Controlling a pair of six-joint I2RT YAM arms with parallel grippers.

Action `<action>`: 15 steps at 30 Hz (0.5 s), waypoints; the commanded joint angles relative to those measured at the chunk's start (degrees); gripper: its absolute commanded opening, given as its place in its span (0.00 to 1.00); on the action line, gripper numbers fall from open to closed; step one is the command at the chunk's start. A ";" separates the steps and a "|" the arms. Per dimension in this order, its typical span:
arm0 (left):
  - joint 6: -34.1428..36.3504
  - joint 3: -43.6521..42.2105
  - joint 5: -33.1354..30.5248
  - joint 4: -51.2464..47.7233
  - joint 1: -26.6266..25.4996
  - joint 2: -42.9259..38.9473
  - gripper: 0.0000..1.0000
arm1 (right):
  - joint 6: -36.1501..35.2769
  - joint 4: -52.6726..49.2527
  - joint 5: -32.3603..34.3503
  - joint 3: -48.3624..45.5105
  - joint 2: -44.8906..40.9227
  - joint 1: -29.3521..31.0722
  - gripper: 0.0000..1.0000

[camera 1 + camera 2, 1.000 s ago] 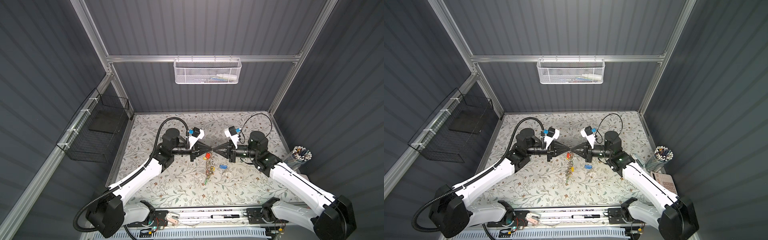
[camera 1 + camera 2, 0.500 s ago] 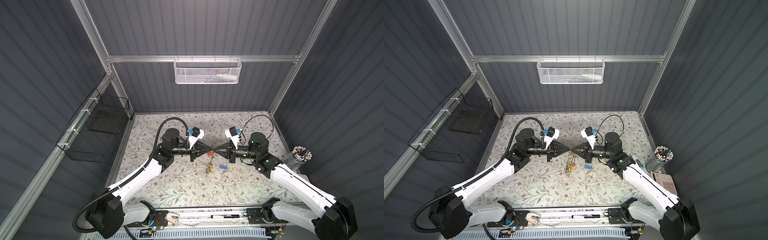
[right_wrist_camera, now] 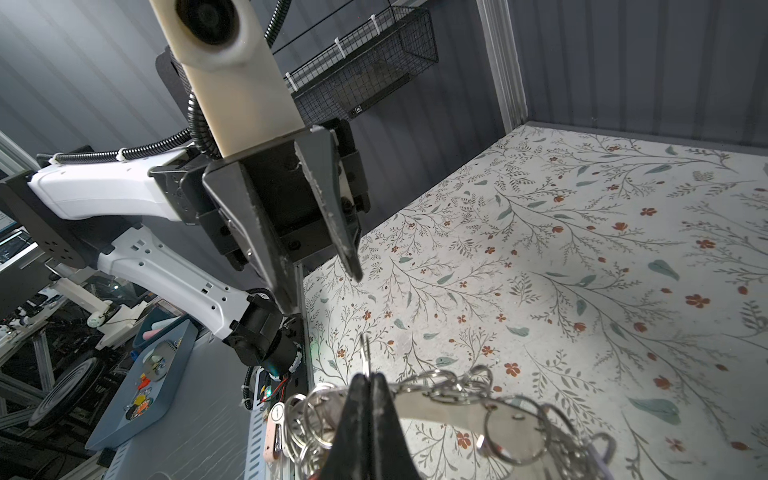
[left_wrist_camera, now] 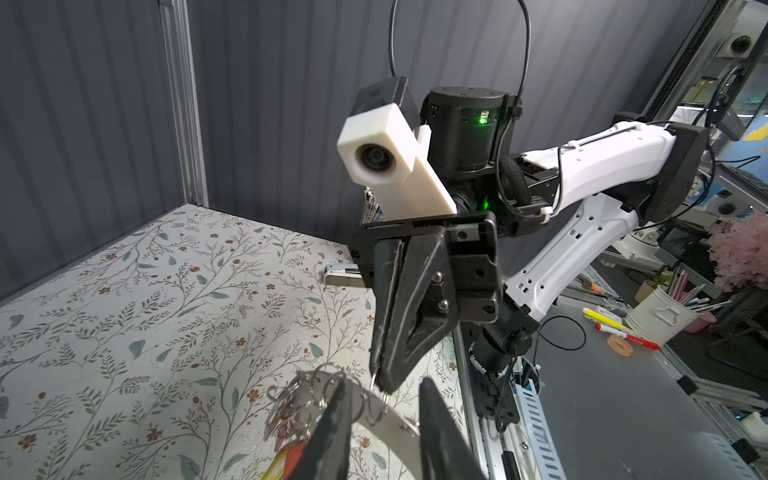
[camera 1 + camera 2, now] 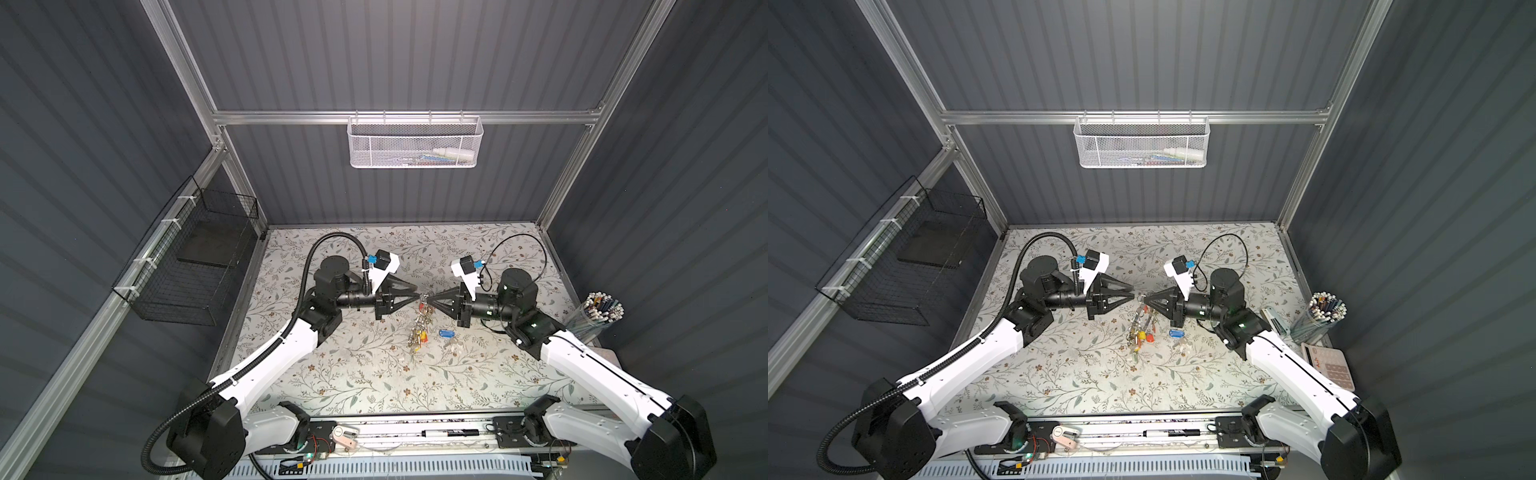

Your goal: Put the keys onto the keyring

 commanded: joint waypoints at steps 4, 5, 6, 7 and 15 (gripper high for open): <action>-5.22 -2.85 3.17 6.93 1.10 -0.59 0.43 | 1.38 7.20 -0.06 -1.09 -1.55 -0.10 0.00; -5.79 -2.95 3.85 7.94 1.08 -0.09 0.44 | 1.68 8.10 -0.24 -1.26 -1.42 -0.09 0.00; -6.49 -3.08 4.43 9.02 1.05 0.47 0.46 | 2.00 8.78 -0.48 -1.34 -1.31 -0.15 0.00; -6.86 -3.17 4.63 9.70 1.05 0.88 0.47 | 2.23 9.56 -0.59 -1.46 -1.23 -0.21 0.00; -9.96 -2.74 7.83 14.89 1.07 4.95 0.50 | 4.19 14.47 -1.76 -2.64 -0.80 -0.19 0.00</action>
